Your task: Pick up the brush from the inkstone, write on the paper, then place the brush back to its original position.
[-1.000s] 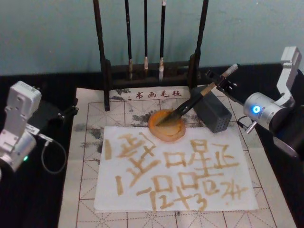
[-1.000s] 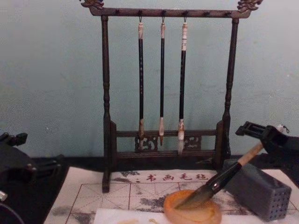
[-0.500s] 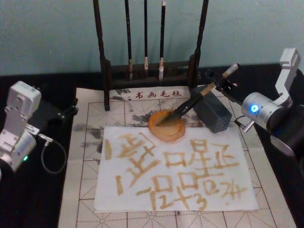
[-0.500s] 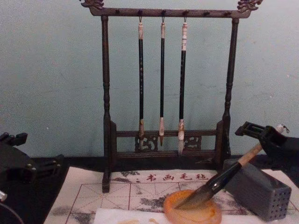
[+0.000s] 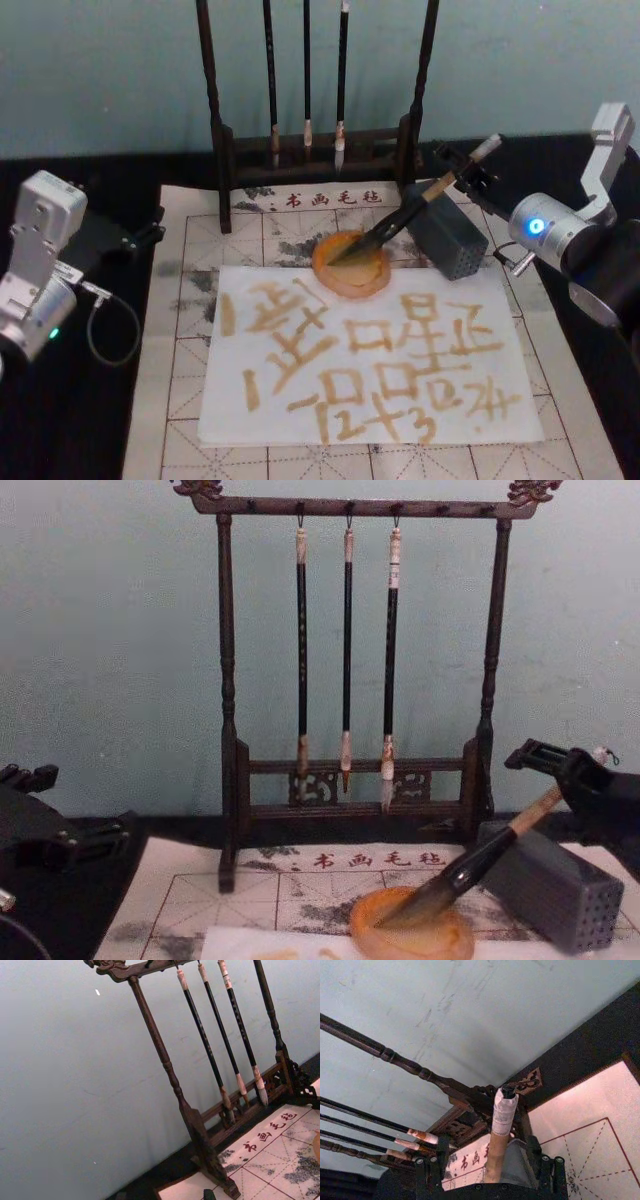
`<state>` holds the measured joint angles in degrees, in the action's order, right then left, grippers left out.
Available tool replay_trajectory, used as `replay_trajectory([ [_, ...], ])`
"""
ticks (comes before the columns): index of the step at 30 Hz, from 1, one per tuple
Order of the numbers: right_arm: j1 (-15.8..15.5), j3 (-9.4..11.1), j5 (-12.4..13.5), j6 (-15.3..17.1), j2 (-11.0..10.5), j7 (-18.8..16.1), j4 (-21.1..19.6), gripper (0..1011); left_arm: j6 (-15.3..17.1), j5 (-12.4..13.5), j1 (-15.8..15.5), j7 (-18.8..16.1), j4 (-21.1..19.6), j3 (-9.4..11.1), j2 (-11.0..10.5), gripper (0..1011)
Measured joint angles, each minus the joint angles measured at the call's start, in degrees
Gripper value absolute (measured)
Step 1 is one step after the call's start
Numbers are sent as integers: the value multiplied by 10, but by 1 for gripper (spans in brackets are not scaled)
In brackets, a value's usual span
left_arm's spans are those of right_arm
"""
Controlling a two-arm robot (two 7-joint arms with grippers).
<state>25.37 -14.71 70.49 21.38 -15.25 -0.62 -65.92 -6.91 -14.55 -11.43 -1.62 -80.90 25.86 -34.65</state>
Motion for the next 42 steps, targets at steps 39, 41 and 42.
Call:
replay_trajectory([
  [39, 4, -5, 18, -2, -4, 3, 5, 661, 0, 0, 0, 0, 0, 0, 0, 1001],
  [41, 4, -5, 18, -2, -4, 3, 5, 590, 0, 0, 0, 0, 0, 0, 0, 1001],
  [42, 4, -5, 18, -2, -4, 3, 5, 573, 0, 0, 0, 0, 0, 0, 0, 1001],
])
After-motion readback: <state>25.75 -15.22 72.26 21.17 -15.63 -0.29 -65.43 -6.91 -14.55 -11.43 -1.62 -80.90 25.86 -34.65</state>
